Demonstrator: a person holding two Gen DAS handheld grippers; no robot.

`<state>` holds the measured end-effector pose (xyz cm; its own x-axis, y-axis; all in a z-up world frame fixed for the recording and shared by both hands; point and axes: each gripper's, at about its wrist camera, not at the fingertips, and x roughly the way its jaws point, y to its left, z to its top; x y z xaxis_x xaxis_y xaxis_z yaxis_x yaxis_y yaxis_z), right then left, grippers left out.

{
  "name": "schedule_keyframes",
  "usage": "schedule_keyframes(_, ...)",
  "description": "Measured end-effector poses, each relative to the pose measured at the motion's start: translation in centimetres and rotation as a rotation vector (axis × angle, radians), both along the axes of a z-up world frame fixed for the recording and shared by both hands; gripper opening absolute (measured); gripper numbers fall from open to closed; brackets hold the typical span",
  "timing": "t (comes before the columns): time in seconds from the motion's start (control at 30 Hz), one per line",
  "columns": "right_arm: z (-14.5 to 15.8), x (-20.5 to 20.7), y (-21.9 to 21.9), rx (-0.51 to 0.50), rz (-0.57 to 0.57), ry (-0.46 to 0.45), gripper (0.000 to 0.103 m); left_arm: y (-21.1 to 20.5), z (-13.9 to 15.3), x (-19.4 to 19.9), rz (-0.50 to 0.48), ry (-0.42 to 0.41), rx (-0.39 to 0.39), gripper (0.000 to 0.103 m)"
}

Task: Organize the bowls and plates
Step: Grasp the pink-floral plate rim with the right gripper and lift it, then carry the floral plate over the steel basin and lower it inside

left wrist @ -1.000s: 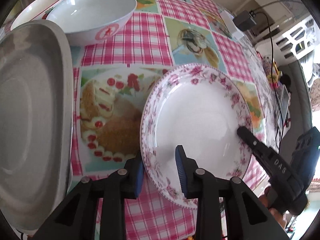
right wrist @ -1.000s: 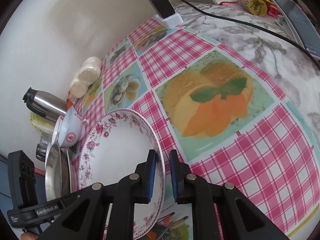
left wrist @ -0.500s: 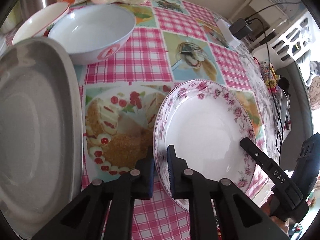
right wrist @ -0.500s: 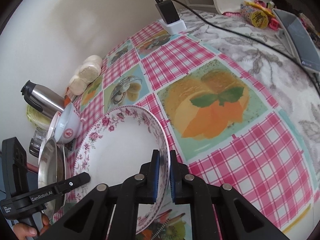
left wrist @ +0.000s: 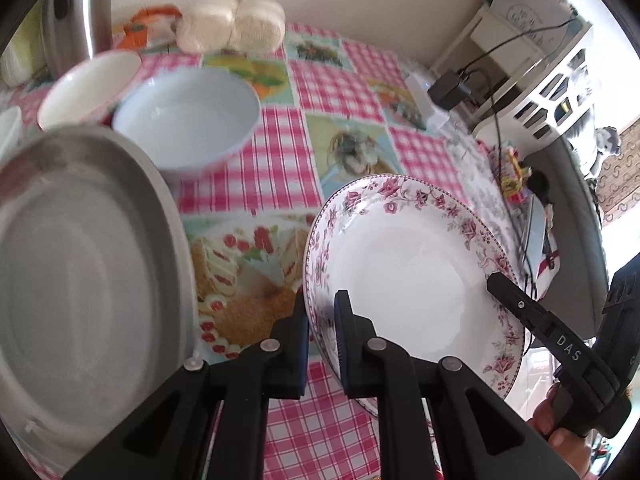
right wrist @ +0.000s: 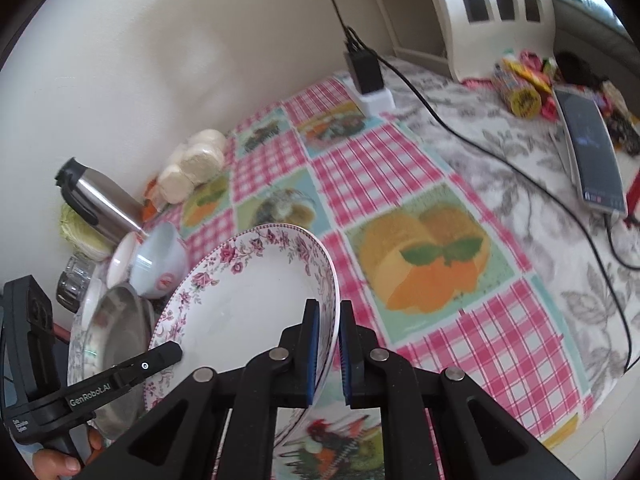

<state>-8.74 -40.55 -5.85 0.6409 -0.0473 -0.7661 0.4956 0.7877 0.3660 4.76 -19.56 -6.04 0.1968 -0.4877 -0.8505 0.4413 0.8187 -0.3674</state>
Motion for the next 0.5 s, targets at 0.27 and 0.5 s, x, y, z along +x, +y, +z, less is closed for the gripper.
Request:
schedule_keyframes(0.27,4.5,2.2,2.7,-0.045,0.040,-0.061,0.010,3.6,3.6,1.2,0.074,-0.074,-0.083,0.012)
schedule_keyframes(0.5,7.2,5.0,6.3,-0.058,0.103,-0.111,0.010,7.7,6.2,2.9,0.173,-0.160,-0.105,0.012)
